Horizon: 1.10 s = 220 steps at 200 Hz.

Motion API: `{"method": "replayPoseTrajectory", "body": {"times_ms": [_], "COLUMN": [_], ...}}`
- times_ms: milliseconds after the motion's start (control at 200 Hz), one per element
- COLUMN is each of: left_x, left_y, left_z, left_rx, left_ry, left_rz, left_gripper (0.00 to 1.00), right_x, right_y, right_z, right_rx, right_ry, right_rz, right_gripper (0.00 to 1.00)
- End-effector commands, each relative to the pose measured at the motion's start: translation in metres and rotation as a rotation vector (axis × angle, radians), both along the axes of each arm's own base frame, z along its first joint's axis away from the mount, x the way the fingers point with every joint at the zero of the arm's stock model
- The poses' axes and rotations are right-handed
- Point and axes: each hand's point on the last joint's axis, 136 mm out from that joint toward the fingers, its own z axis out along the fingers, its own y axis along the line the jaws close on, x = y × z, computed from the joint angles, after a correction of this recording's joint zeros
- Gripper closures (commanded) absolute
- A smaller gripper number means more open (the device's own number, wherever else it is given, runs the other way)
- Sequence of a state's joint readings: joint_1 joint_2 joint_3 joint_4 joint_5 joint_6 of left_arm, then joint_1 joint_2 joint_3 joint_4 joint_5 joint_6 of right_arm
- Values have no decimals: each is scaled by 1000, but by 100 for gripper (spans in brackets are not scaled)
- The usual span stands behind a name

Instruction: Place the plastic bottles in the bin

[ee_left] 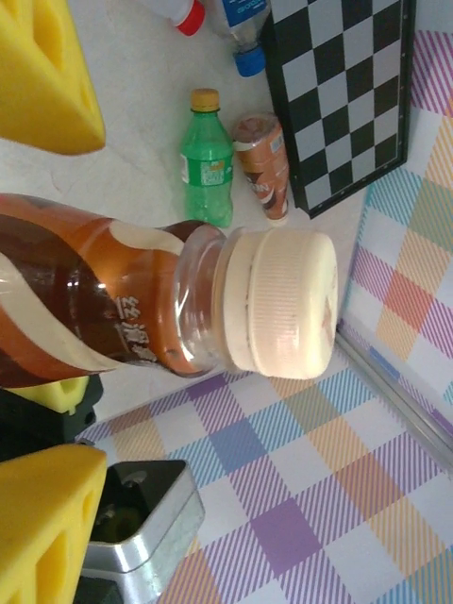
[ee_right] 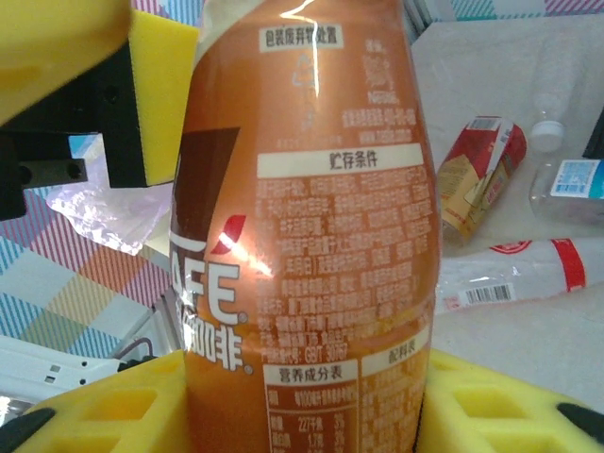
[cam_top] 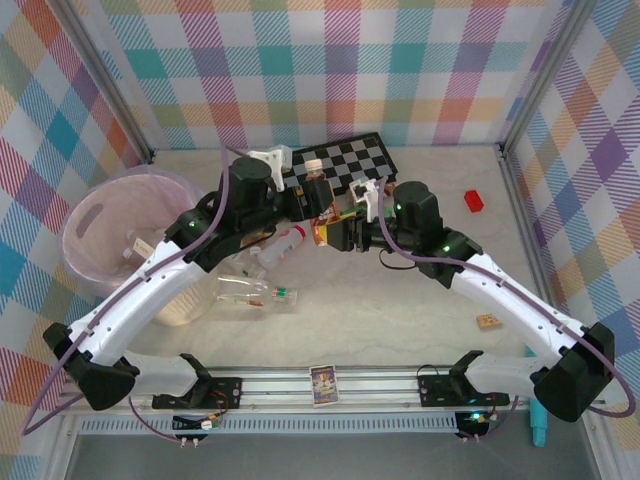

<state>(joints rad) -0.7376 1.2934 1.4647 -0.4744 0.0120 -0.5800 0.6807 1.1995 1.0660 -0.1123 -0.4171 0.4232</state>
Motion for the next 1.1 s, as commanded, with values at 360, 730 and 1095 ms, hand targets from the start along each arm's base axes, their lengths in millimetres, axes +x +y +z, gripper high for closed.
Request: {"method": "replayPoseTrajectory", "body": {"times_ms": [360,730,1095], "left_x": [15,22,22], "left_y": [-8,-6,5], "left_z": [-2,-3,6], "left_rx": [-15,2,48], "left_ry": [-32,-45,-76], "left_rz": [38,63,86], "left_gripper": [42,46,65], "right_x": [-6,-9,-13], "right_y": [14,13,8], "right_z": [5,1,0], "right_rx": [71,59,-3], "right_ry": [2,12,21], "right_rz": [72,79,87], "right_gripper": [50,50,29]}}
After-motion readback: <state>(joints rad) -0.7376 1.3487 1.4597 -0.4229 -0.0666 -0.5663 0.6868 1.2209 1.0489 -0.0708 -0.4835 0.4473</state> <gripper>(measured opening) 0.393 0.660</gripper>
